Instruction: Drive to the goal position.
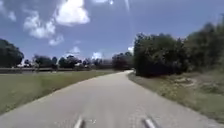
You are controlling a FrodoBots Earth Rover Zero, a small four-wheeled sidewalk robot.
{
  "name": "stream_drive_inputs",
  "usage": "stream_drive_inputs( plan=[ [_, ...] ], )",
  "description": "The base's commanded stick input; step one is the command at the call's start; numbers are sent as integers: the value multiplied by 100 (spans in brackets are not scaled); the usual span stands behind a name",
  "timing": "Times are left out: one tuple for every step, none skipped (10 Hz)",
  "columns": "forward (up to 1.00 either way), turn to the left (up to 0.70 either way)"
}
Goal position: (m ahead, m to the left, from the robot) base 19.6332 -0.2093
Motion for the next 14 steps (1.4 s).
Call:
stream_drive_inputs(
  plan=[
    [50,0],
    [50,0],
    [50,0],
    [50,0],
    [50,0],
    [50,0],
    [50,0],
    [50,0],
    [50,0],
    [50,0],
    [50,0],
    [50,0],
    [50,0],
    [50,0]
  ],
)
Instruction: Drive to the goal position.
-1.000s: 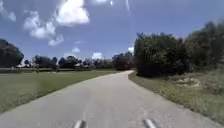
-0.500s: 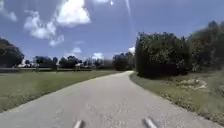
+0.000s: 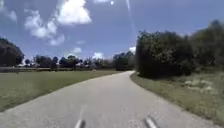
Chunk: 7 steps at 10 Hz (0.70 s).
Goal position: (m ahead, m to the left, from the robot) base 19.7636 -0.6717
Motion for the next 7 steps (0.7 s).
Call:
stream_drive_inputs(
  plan=[
    [50,0],
    [50,0],
    [50,0],
    [50,0],
    [50,0],
    [50,0],
    [50,0]
  ],
)
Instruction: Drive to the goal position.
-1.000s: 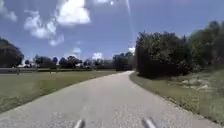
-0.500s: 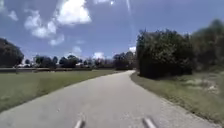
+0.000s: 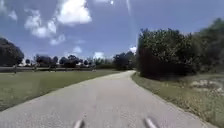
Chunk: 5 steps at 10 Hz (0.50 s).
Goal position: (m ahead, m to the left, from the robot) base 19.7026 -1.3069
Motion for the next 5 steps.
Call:
stream_drive_inputs(
  plan=[
    [50,0],
    [50,0],
    [50,0],
    [50,0],
    [50,0]
  ],
)
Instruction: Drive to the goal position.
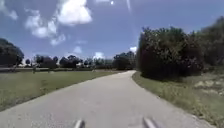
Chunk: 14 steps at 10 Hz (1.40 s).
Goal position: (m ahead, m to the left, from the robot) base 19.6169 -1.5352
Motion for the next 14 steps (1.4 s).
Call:
stream_drive_inputs(
  plan=[
    [50,0],
    [50,0],
    [50,0],
    [50,0],
    [50,0],
    [50,0],
    [50,0],
    [50,0],
    [50,0],
    [50,0],
    [50,0],
    [50,0],
    [50,0],
    [50,0]
  ],
)
